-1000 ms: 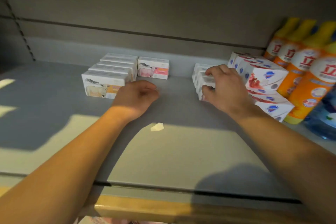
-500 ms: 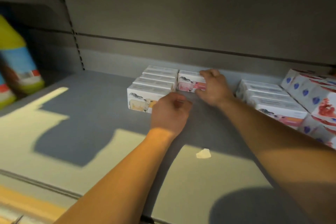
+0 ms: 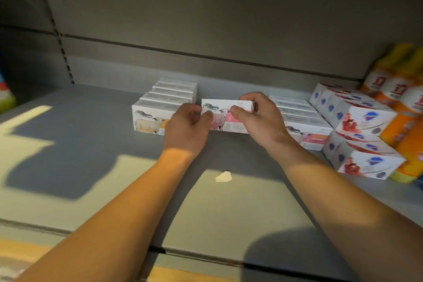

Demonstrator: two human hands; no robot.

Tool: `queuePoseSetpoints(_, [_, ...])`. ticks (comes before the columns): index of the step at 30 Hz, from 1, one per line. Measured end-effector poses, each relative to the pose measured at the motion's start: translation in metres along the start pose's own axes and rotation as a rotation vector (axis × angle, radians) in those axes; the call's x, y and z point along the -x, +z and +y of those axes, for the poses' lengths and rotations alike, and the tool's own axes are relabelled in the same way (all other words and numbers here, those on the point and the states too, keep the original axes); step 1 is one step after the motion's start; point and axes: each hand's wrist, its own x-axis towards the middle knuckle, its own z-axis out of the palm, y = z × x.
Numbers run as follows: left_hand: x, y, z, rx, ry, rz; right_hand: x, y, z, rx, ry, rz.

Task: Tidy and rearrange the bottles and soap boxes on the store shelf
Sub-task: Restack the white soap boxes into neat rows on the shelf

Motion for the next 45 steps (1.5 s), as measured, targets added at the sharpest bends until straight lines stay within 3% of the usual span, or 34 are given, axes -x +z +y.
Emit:
queuePoseSetpoints(3, [0.009,0.000,0.011,0.190,-0.044,-0.066,0.040,-0.032,-0.006,-0.203,0.052,0.004])
queuePoseSetpoints(8, [0.031,0.004,0.018,0.440,-0.168,-0.607,0.072,-0.052,0.002,-0.529,0.338,0.015])
queuePoseSetpoints(10, [0.032,0.005,0.017,0.463,-0.192,-0.687,0.074,-0.051,0.006,-0.636,0.458,-0.025])
queuePoseSetpoints(14, [0.025,0.006,0.016,0.484,-0.282,-0.618,0.069,-0.052,0.010,-0.708,0.525,-0.182])
queuePoseSetpoints(18, [0.022,0.004,0.018,0.511,-0.358,-0.502,0.065,-0.059,0.014,-0.692,0.478,-0.330])
queuePoseSetpoints(28, [0.018,-0.001,0.020,0.660,-0.637,-0.478,0.061,-0.059,0.016,-0.777,0.388,-0.435])
queuePoseSetpoints(34, [0.020,-0.005,0.021,0.549,-0.501,-0.648,0.058,-0.059,0.021,-0.607,0.478,-0.297])
queuePoseSetpoints(38, [0.022,-0.002,0.020,0.440,-0.444,-0.593,0.055,-0.061,0.025,-0.509,0.578,-0.309])
queuePoseSetpoints(45, [0.019,-0.001,0.017,0.396,-0.443,-0.560,0.054,-0.061,0.025,-0.448,0.593,-0.387])
